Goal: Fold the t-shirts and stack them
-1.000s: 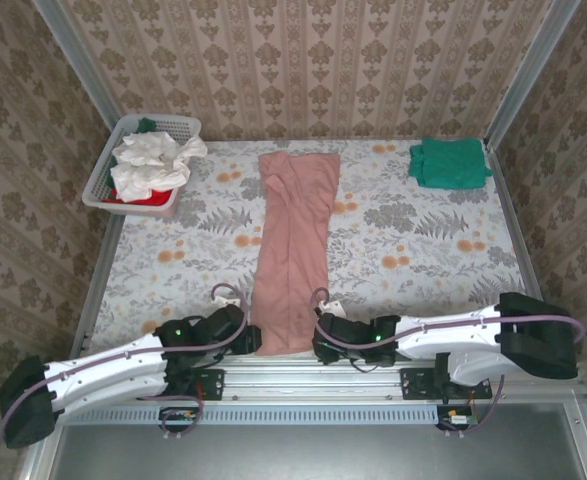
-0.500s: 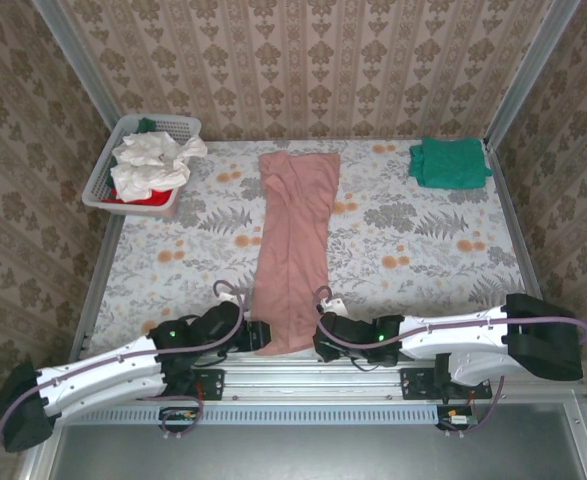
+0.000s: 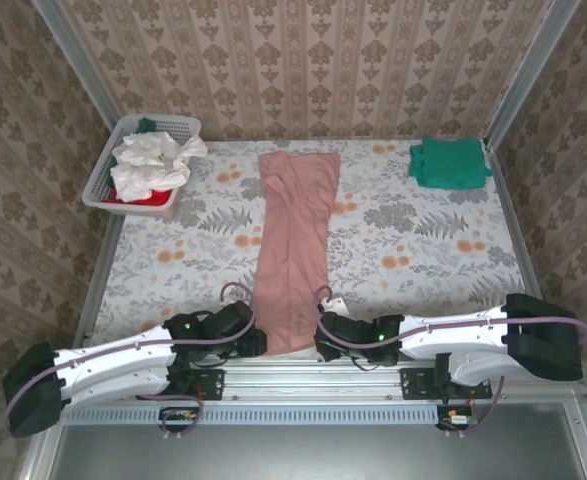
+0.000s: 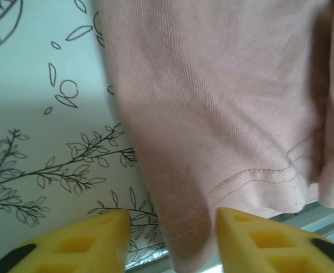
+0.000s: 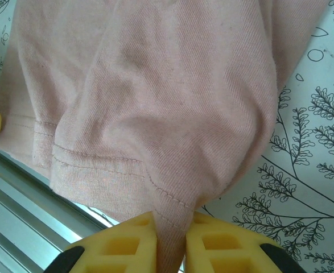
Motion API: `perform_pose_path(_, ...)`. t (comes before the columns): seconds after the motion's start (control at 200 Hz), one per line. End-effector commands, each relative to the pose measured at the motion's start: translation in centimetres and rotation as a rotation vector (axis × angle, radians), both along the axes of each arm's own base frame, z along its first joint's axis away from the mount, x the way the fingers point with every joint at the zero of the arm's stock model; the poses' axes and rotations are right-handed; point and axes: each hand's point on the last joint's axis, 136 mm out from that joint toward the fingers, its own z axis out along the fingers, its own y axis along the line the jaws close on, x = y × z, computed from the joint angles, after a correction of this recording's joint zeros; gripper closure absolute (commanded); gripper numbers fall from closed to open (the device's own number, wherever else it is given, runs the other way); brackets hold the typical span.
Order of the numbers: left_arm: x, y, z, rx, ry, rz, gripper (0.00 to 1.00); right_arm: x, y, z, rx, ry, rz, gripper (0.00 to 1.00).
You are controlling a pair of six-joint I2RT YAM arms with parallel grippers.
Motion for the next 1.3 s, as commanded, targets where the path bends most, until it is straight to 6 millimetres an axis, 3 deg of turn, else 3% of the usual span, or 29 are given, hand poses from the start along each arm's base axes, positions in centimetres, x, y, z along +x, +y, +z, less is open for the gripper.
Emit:
perform_pose_path(0.0, 0.2, -1.0, 0.8, -0.031, -0.002, 0.003, 0.62, 0.6, -0.8, -0.1, -0.039, -0.03, -0.014, 0.82)
perform_pose_path(0.13, 0.3, -1.3, 0.8, -0.047, -0.002, 0.004, 0.67, 0.7, -0.6, -0.2, -0.038, -0.031, -0.011, 0.82)
perform_pose_path(0.265, 0.3, -1.6, 0.8, -0.042, 0.001, -0.006, 0.85, 0.7, -0.3, -0.1, -0.038, -0.032, -0.006, 0.82)
perform_pose_path(0.455, 0.3, -1.6, 1.2, -0.041, -0.006, -0.017, 0.92, 0.8, -0.5, -0.1, -0.046, -0.034, -0.009, 0.82)
perform_pose_path(0.53, 0.5, -1.4, 1.7, -0.045, -0.012, -0.016, 1.0, 0.9, -0.5, 0.7, -0.038, -0.046, -0.011, 0.83)
perform_pose_path(0.675, 2.0, -1.4, 4.4, -0.095, -0.07, 0.01, 1.0, 1.5, -0.6, 3.3, -0.005, -0.087, -0.032, 0.84)
perform_pose_path(0.91, 7.2, -2.5, 9.1, -0.21, -0.161, 0.048, 1.0, 4.6, -0.7, 7.7, 0.026, -0.124, -0.127, 0.87)
perform_pose_path(1.145, 15.8, -2.8, 12.8, -0.222, -0.248, 0.076, 1.0, 12.0, -1.1, 11.3, 0.043, -0.178, -0.219, 0.87)
perform_pose_path(1.295, 21.0, -4.3, 14.3, -0.244, -0.257, 0.049, 1.0, 16.8, -1.5, 11.4, -0.003, -0.172, -0.245, 0.88)
